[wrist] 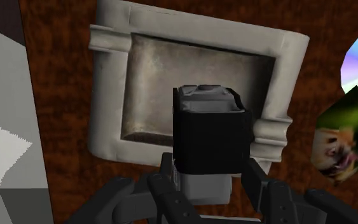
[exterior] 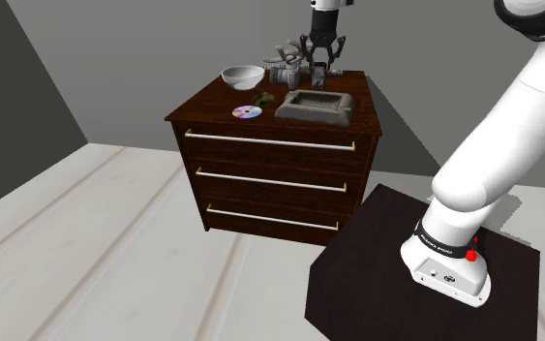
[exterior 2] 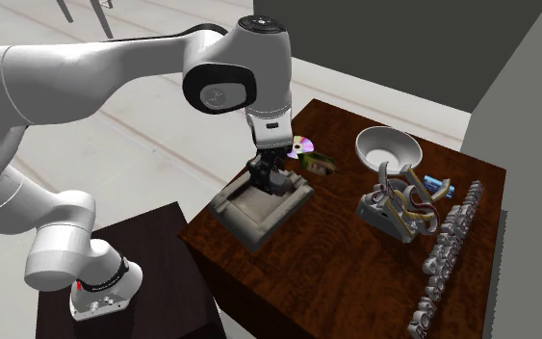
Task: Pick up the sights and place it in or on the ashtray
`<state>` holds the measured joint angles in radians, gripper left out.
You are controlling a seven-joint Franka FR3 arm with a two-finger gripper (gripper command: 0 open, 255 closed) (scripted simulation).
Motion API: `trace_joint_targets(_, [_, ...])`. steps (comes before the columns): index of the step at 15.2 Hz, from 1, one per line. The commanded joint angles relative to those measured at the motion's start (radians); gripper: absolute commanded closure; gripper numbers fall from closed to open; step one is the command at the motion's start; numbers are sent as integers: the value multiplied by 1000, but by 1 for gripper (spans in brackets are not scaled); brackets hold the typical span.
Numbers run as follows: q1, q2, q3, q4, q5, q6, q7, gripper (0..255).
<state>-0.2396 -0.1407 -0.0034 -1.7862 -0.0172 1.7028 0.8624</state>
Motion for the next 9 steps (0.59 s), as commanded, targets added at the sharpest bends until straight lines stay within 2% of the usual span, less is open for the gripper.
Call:
trace_joint_targets(1, [13, -65, 18, -62, 1, -3, 31, 255])
trace_joint_targets(9, [13, -76, 18, -181, 1, 105, 33, 255])
